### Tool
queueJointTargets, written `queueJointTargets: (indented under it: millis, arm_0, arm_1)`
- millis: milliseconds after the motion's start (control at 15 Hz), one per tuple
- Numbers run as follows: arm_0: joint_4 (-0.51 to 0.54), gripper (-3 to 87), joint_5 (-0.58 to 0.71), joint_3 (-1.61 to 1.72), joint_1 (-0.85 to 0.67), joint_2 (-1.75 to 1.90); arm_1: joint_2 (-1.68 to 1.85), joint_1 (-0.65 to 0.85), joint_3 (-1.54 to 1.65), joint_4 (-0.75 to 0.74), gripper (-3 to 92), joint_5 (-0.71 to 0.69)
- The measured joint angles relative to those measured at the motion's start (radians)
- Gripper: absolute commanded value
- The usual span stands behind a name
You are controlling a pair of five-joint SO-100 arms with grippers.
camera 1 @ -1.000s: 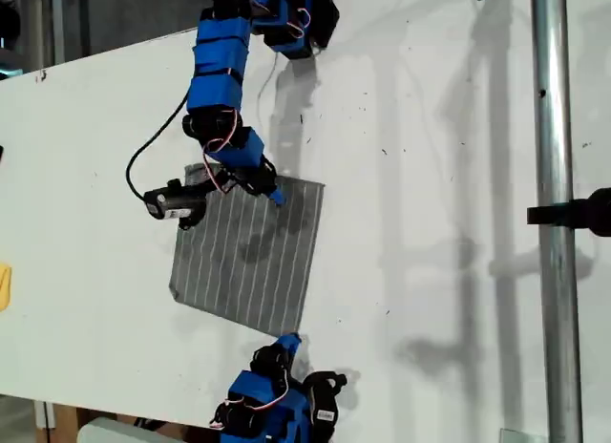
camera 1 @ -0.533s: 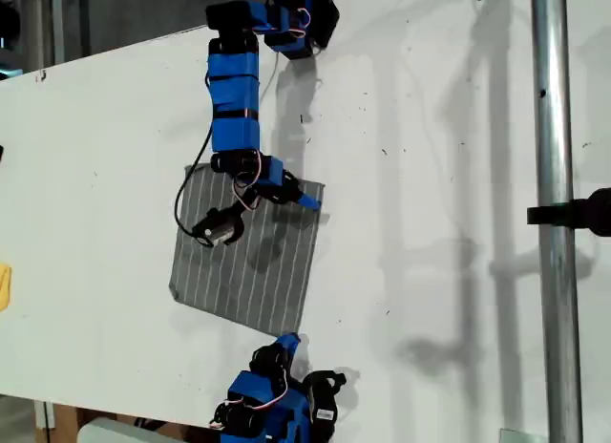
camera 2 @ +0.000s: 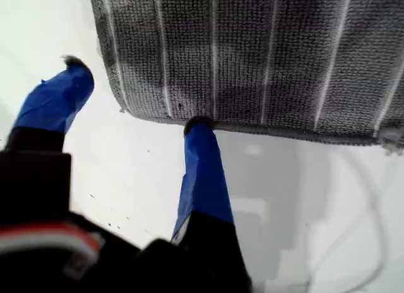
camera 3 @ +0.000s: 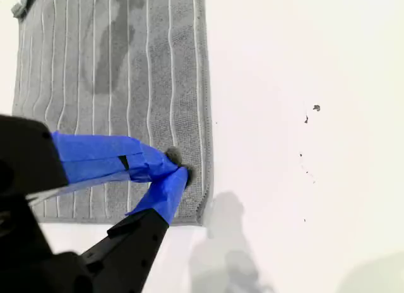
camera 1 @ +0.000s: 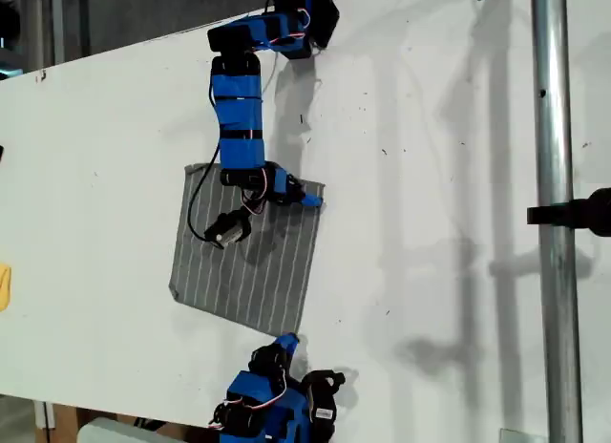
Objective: Grasp corners of a towel and fold twice.
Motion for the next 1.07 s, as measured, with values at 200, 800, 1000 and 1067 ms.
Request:
queueJointTargets:
  millis: [200,800,1000,1067]
  arm_0:
    - [0.000,-2.6,0.000,0.000,0.000,0.000]
    - [0.178,23.2,0.069,-0.374,0.000,-0.314]
    - [0.291,26.9,0.342,-0.650,-0.066,-0.489]
    - [0.322,28.0,0.431,-0.676,-0.107,-0.495]
  arm_1:
    - [-0.091,0.011,-0.002,-0.051,11.3,0.006]
    - [-0.114,0.015,-0.002,-0.135,-0.3,0.026]
    - [-0.114,0.015,-0.002,-0.141,-0.3,0.026]
    - [-0.110,0.014,-0.002,-0.141,-0.3,0.026]
